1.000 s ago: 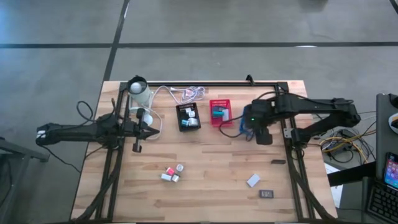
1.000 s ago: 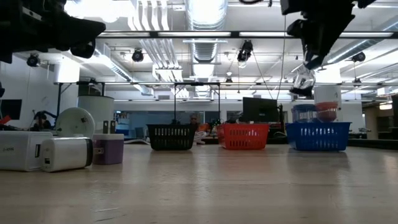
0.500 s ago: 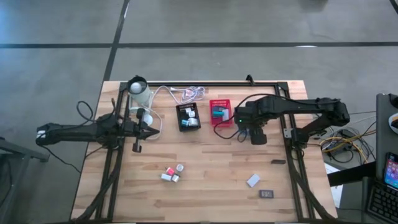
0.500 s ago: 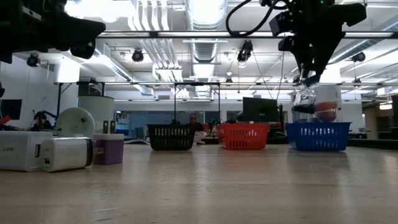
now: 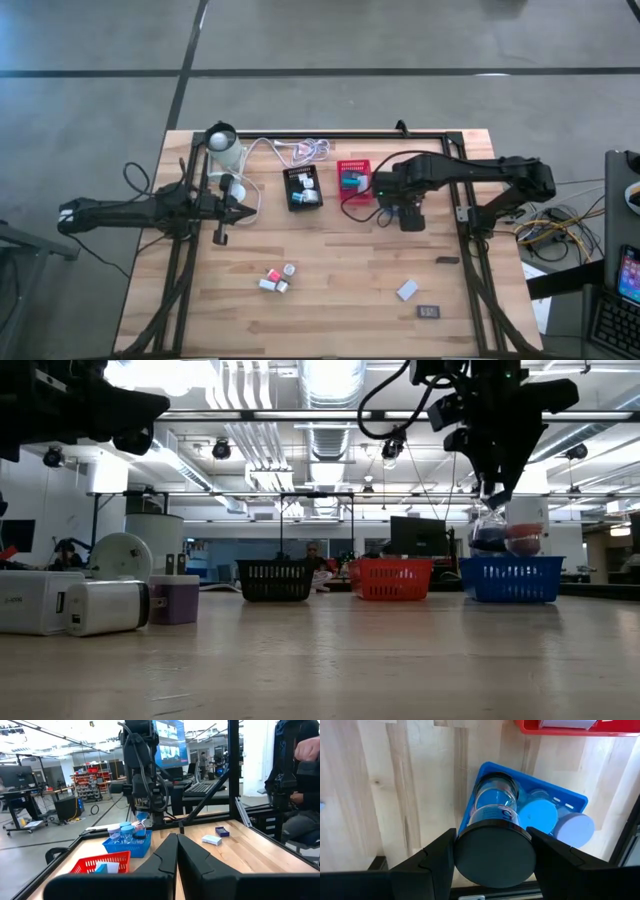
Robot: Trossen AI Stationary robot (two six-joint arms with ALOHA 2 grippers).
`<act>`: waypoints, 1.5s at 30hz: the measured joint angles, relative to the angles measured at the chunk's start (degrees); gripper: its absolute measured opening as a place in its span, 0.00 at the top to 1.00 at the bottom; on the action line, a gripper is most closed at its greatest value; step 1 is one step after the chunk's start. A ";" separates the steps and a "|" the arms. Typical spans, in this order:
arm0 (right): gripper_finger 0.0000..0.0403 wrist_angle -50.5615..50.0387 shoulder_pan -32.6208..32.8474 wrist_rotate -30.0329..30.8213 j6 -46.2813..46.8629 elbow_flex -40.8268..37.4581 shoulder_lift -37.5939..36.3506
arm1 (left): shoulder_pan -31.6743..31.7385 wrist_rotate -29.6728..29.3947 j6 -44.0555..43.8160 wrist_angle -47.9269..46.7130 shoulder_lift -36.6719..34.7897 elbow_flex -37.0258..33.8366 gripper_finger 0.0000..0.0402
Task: Pick & Place Office items
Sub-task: Put the blue hourglass into the blue bin
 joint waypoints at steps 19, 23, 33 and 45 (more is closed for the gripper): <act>0.49 0.43 -0.49 0.37 1.88 -0.17 1.63 | 0.00 0.00 -0.02 0.01 0.00 0.00 0.97; 0.49 0.52 -0.52 0.37 1.44 -0.20 3.18 | 0.00 0.00 -0.01 0.00 0.00 0.00 0.97; 0.49 0.76 -2.43 -1.40 -0.80 -0.22 5.91 | -0.03 0.00 -0.11 0.00 0.00 0.00 0.97; 0.49 1.33 -4.28 -3.74 -2.78 -0.37 9.10 | -0.02 0.00 -0.19 0.00 0.02 -0.02 0.97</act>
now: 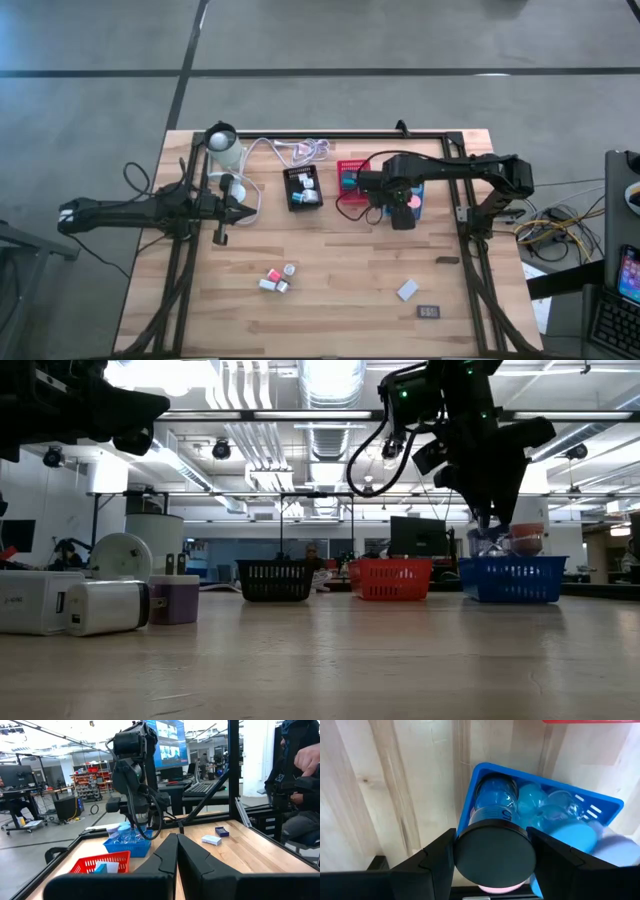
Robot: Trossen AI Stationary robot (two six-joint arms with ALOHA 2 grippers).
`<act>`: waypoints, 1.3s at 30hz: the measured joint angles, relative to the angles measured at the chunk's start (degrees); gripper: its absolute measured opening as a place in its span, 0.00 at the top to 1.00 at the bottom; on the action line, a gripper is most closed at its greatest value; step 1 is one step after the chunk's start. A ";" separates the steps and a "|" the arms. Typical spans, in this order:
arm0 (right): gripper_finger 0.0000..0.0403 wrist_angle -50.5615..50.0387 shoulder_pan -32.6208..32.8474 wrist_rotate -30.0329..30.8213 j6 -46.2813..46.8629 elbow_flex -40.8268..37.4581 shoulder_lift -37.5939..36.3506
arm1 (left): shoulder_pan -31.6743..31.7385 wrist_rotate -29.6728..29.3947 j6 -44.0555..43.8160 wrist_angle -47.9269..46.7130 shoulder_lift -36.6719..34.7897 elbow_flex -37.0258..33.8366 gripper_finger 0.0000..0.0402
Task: Pick & Place Office items
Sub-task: Put the blue hourglass into the blue bin
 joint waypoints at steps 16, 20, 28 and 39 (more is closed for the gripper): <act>0.38 1.46 -0.04 -0.63 -0.97 -1.55 0.87 | 0.02 0.28 -0.04 -0.02 0.00 -0.02 0.97; 0.29 1.46 -0.02 -0.63 -1.13 -1.59 0.86 | 0.02 0.26 -0.04 -0.02 0.00 -0.02 0.97; 0.23 0.83 -0.02 -0.50 -0.98 -0.77 -0.06 | 0.02 0.24 -0.02 -0.02 0.00 -0.02 0.97; 0.27 1.24 -0.02 0.70 -0.92 -0.48 -3.74 | 0.02 0.24 -0.02 0.00 0.00 -0.02 0.97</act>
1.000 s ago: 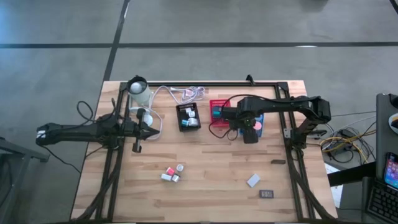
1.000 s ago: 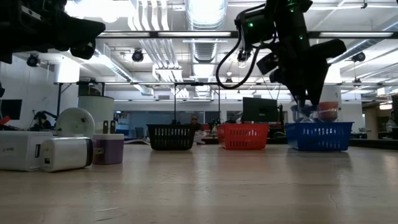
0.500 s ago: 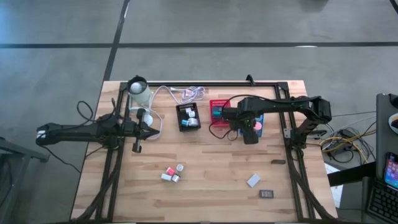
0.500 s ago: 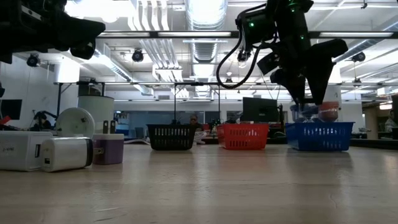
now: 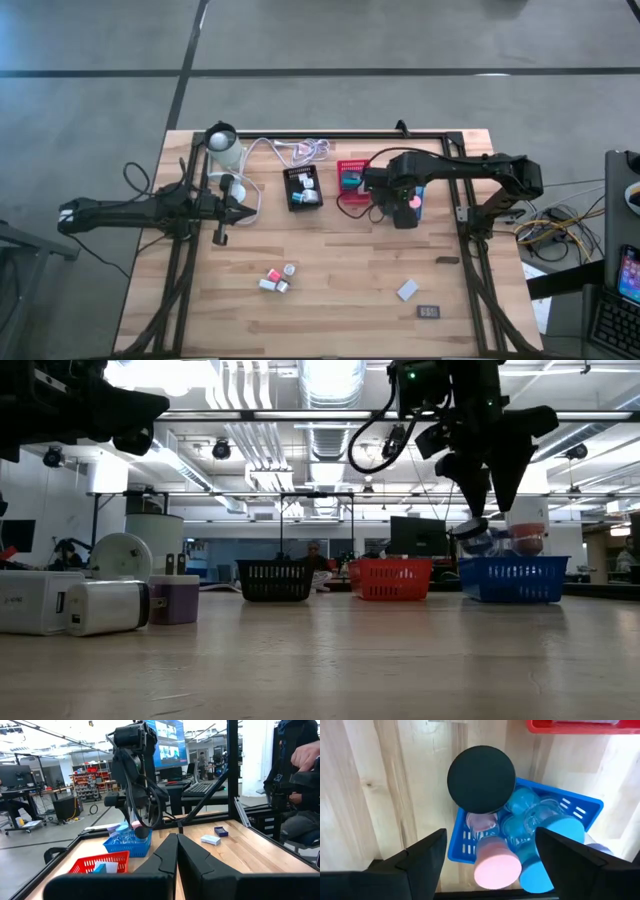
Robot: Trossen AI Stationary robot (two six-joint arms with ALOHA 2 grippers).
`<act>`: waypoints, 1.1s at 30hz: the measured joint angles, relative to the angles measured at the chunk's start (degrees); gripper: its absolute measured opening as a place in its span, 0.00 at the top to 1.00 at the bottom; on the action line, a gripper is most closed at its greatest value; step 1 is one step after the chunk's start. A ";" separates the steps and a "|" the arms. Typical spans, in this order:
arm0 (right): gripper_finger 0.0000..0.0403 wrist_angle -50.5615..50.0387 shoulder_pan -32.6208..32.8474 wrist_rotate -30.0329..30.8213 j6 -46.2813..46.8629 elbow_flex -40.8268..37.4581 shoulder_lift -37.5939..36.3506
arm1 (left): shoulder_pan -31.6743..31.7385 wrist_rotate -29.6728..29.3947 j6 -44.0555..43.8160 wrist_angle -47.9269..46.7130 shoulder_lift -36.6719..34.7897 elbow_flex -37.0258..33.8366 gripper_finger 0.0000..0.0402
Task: Pick & Place Office items
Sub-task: Put the blue hourglass into the blue bin
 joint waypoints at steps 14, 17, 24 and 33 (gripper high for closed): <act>0.29 -0.11 0.00 0.16 1.29 2.02 -1.56 | -0.04 -0.02 0.00 0.00 0.00 0.00 0.97; 0.30 2.05 0.00 0.18 2.35 3.11 -3.32 | -0.02 -0.02 0.00 0.02 0.00 0.00 0.97; 0.41 11.65 4.69 5.13 3.71 2.00 -5.60 | -0.02 -0.02 -0.02 0.02 -0.01 0.00 0.97; 0.52 11.34 8.81 3.00 -1.86 1.31 -3.73 | 0.01 -0.04 -0.22 0.01 0.00 0.00 0.97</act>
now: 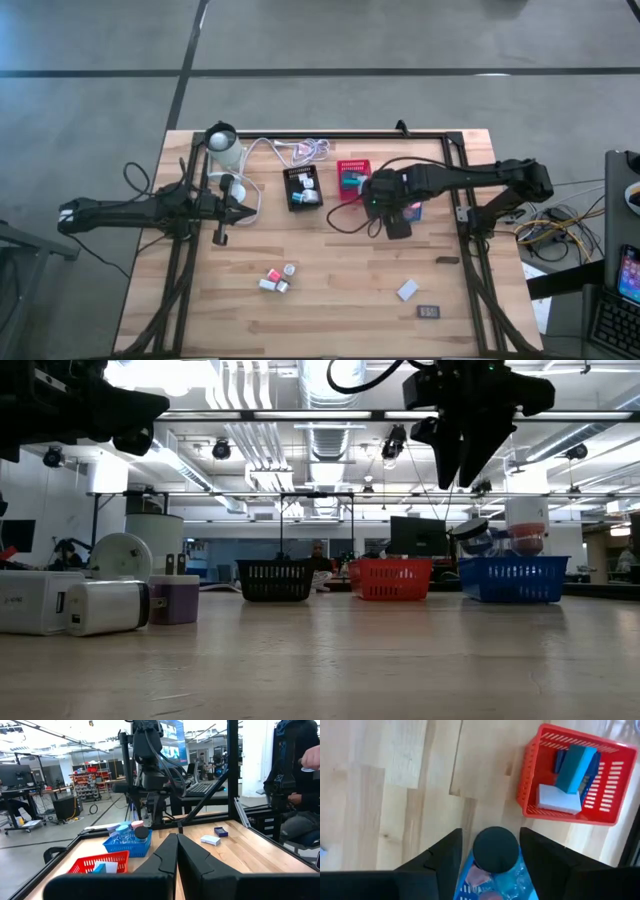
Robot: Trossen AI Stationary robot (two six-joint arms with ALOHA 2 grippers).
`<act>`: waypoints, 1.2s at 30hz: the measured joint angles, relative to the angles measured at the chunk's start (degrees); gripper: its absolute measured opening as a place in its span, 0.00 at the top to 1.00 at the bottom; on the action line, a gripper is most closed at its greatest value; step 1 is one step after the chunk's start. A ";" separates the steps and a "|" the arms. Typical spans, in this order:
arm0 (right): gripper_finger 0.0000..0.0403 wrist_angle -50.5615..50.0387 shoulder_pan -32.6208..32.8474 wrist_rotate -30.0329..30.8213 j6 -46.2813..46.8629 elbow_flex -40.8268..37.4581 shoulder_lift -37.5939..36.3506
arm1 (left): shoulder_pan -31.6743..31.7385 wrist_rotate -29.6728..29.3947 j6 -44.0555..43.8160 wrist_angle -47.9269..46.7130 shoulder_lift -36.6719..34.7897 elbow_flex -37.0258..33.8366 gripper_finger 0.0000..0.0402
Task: Pick & Place Office items
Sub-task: Put the blue hourglass into the blue bin
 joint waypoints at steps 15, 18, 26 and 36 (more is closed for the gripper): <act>0.17 -2.26 -2.84 -3.73 -2.60 -0.02 3.39 | -0.01 -0.01 0.02 -0.03 0.00 0.00 0.97; 0.16 -2.41 -3.43 -1.14 -3.34 -0.04 4.44 | -0.01 -0.01 0.02 -0.03 0.00 0.00 0.97; 0.19 -2.96 -4.11 -2.11 -4.88 -0.07 6.79 | -0.01 -0.01 0.04 -0.10 0.04 0.00 0.97; 0.26 -4.58 -5.02 -2.65 -4.71 -0.07 9.18 | -0.05 0.02 0.03 -0.09 0.04 0.00 0.97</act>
